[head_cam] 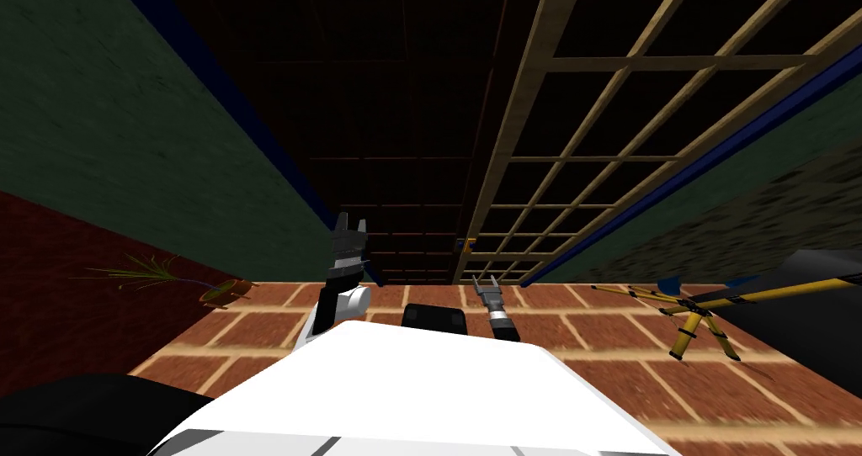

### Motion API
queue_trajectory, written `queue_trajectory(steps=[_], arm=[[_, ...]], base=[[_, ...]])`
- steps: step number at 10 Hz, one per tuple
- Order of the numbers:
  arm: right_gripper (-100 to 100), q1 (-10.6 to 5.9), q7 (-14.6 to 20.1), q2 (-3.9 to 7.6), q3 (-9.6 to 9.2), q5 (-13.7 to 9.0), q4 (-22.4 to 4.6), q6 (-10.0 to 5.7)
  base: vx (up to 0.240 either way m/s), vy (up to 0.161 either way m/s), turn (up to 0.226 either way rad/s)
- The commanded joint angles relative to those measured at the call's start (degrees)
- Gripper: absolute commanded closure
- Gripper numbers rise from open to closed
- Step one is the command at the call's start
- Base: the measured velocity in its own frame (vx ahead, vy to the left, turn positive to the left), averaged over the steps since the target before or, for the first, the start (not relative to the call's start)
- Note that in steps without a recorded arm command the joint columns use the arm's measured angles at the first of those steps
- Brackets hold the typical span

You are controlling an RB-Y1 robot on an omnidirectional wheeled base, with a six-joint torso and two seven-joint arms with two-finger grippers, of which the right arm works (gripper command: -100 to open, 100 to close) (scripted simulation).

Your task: Pull the door open

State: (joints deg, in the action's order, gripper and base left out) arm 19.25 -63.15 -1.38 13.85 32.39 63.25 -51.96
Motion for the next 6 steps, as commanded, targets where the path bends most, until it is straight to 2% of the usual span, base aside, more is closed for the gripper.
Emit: queue_trajectory(steps=[1,3,4,6], arm=[[-100,0.06,-1.0,-0.84,0.14,0.8,-0.6,-0.28],[-100,-0.19,-1.9,-1.48,0.37,1.4,-1.6,-0.69],[-100,-0.27,-1.4,-1.13,0.34,1.1,-1.4,-0.49],[-100,-0.10,-1.6,-0.30,0.80,0.9,-1.8,-0.36]], base=[[0.187,-0.081,-0.039],[0.185,-0.078,-0.048],[0.082,-0.040,-0.003],[-0.127,0.063,0.091]])
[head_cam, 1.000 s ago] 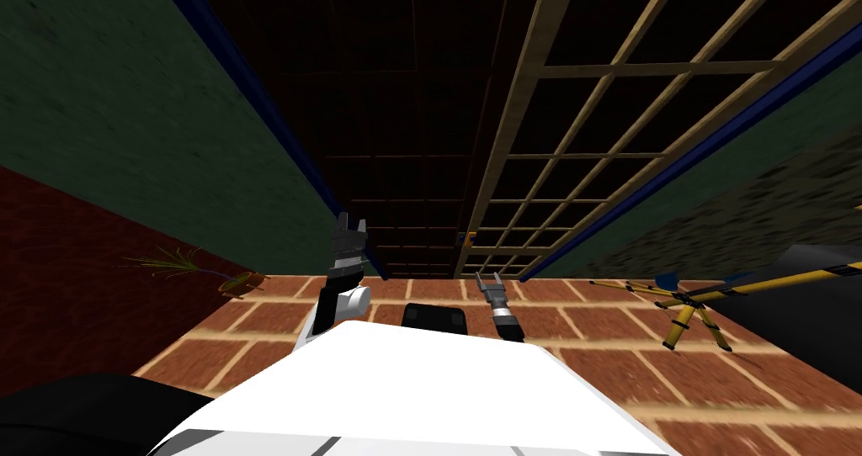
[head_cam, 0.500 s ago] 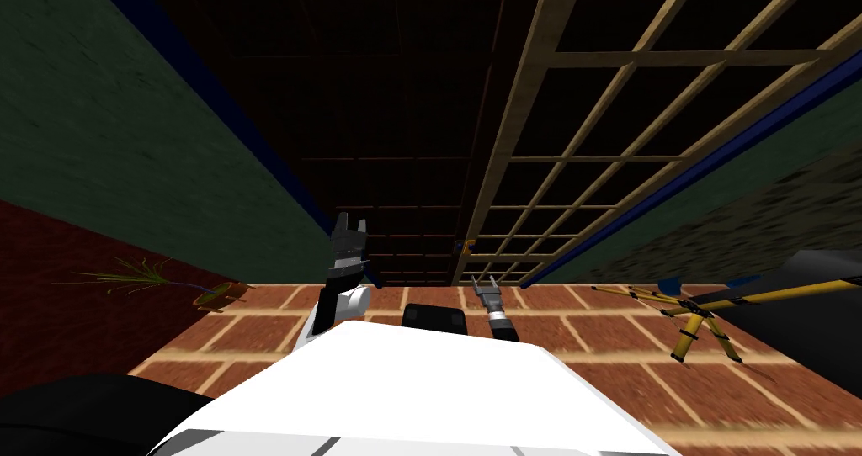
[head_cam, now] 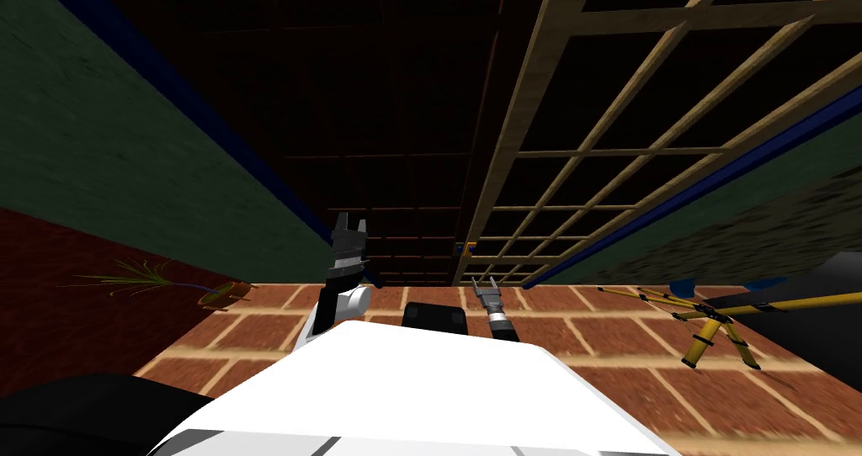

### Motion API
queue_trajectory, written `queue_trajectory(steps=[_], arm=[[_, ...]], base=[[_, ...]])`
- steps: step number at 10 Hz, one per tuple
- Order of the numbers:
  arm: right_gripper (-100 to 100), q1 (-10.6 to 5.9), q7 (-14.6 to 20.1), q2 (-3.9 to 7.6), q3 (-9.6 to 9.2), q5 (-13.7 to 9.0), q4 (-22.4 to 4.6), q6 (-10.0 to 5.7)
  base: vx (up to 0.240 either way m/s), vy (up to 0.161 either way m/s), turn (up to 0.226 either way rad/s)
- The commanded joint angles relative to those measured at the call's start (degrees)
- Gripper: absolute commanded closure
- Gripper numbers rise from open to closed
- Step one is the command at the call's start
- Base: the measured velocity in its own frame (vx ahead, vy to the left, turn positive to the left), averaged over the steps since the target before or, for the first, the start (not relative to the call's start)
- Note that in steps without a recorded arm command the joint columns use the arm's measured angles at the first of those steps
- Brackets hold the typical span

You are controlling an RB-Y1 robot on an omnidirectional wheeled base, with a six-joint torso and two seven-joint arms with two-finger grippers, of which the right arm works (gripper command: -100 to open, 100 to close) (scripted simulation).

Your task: Pull the door open

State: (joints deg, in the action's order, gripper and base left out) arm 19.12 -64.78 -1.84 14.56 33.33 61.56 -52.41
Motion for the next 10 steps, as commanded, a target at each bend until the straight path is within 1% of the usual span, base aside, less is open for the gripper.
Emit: queue_trajectory(steps=[1,4,7,8,9,10], arm=[[-100,0.10,-0.1,0.52,0.30,-0.2,-0.3,0.16],[-100,0.44,-0.4,2.10,1.35,-0.8,-1.1,0.56],[-100,0.93,-0.9,4.34,3.29,-2.0,-2.7,1.31],[-100,1.08,-1.2,4.99,3.99,-2.4,-3.3,1.58],[-100,1.15,-1.3,5.32,4.34,-2.6,-3.6,1.72],[-100,1.30,-1.6,6.06,5.27,-3.2,-4.3,2.08]], base=[[-0.175,0.048,0.035],[-0.190,0.063,0.078],[-0.203,0.064,0.076],[-0.189,0.037,0.061],[-0.160,0.019,0.030],[-0.157,0.003,0.060]])
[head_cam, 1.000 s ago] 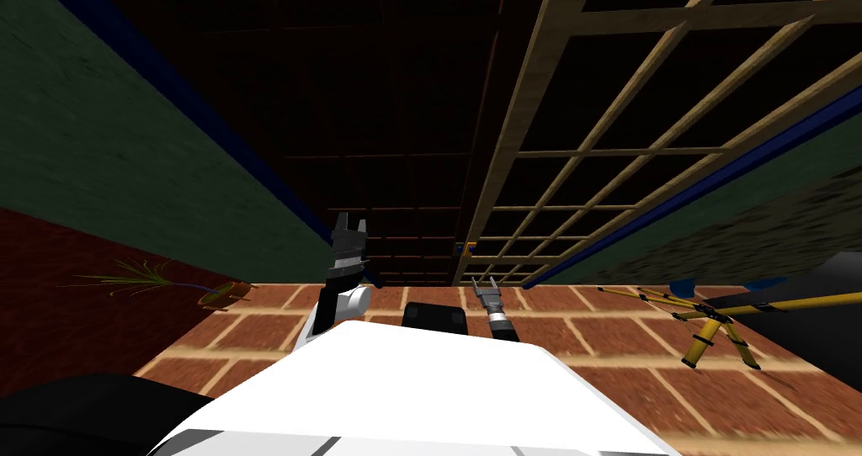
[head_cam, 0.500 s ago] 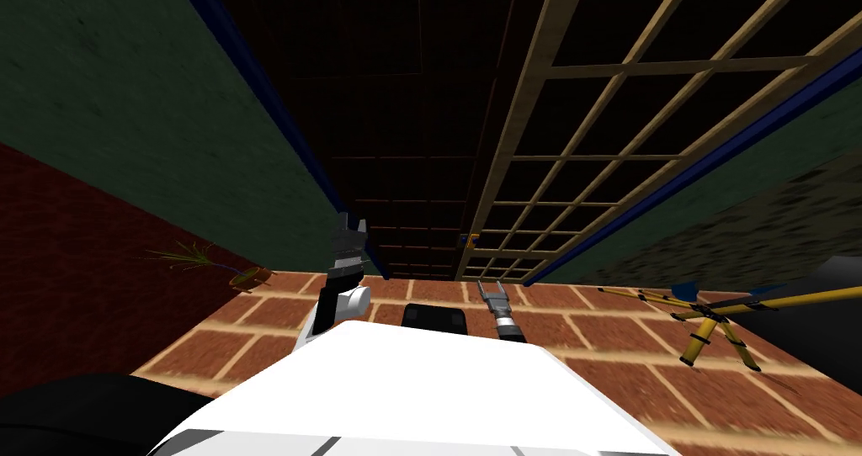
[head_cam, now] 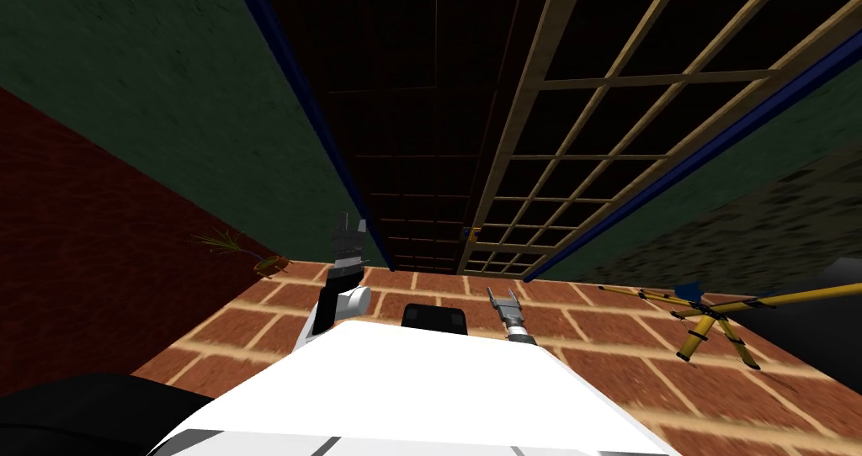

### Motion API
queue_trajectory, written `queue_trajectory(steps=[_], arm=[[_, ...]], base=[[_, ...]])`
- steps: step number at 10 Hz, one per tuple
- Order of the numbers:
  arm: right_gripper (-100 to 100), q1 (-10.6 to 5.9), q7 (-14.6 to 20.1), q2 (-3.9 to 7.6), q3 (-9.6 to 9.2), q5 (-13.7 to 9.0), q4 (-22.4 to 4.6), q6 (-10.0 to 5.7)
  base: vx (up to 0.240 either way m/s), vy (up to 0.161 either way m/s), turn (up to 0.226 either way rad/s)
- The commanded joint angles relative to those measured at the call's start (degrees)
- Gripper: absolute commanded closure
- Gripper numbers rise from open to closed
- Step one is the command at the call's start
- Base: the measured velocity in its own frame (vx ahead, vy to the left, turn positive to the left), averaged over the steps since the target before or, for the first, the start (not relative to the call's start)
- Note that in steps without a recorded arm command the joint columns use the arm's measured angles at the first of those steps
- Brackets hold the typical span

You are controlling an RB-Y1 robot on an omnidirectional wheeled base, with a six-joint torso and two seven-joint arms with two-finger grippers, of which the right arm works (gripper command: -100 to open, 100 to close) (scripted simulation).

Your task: Pull the door open

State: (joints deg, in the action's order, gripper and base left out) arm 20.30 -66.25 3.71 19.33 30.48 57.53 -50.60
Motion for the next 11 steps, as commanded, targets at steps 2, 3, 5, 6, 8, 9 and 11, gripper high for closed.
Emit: queue_trajectory(steps=[2,3,5,6,8,9,11], arm=[[-100,0.33,-0.7,1.60,2.06,-1.3,-1.6,0.87],[-100,0.40,-1.1,2.14,3.10,-1.9,-2.4,1.27],[-100,0.47,-1.4,2.68,4.14,-2.5,-3.3,1.66],[-100,0.46,-1.6,2.84,4.56,-2.8,-3.6,1.82],[-100,0.39,-2.5,3.58,6.66,-4.1,-5.3,2.60],[-100,0.24,-3.0,3.86,7.89,-4.9,-6.3,3.06],[-100,0.01,-3.5,4.04,9.07,-5.6,-7.3,3.50]], base=[[-0.190,0.017,0.053],[-0.192,-0.007,0.059],[-0.136,-0.005,0.033],[-0.068,-0.010,0.017],[-0.099,-0.030,0.054],[-0.139,-0.057,0.067],[-0.103,-0.053,0.036]])
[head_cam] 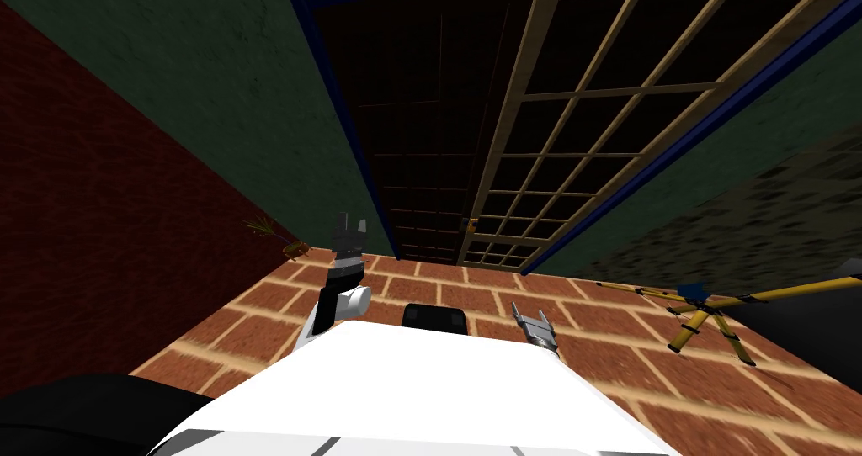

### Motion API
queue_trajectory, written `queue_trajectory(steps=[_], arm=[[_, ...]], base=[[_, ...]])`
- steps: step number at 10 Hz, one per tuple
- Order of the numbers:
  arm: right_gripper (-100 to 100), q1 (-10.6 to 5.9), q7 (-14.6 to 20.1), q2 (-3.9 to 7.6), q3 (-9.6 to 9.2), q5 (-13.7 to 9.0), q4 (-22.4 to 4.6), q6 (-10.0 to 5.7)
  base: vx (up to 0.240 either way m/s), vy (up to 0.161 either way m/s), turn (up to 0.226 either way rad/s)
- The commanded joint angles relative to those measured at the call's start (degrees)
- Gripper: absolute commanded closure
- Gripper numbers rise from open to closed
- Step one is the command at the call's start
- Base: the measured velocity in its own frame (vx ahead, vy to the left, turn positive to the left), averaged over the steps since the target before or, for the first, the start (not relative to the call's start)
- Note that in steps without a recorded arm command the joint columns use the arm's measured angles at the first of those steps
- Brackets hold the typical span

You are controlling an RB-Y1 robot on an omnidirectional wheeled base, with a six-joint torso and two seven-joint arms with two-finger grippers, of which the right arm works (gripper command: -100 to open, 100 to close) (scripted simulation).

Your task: Pull the door open

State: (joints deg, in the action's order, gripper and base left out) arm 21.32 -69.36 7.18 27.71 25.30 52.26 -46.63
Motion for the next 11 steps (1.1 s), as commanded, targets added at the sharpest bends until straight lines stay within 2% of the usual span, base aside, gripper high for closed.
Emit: queue_trajectory(steps=[1,2,4,5,6,9,11], arm=[[-100,-1.01,-0.4,0.57,0.69,-0.4,-2.1,-0.47],[-100,-1.11,-0.6,0.60,1.07,-0.7,-2.4,-0.33],[-100,-2.16,-1.9,0.53,3.51,-2.3,-4.5,0.59],[-100,-3.01,-2.5,0.23,4.48,-3.0,-5.3,0.97],[-100,-4.62,-3.3,-0.43,5.57,-3.9,-6.4,1.41],[-100,-7.05,-4.2,-1.54,6.20,-4.6,-7.1,1.73],[-100,-9.26,-4.7,-2.56,6.26,-5.0,-7.3,1.84]], base=[[-0.029,-0.032,0.008],[-0.010,-0.017,0.017],[-0.026,-0.071,0.094],[0.004,-0.104,0.128],[0.078,-0.135,0.225],[0.153,-0.109,0.107],[0.209,-0.057,0.126]])
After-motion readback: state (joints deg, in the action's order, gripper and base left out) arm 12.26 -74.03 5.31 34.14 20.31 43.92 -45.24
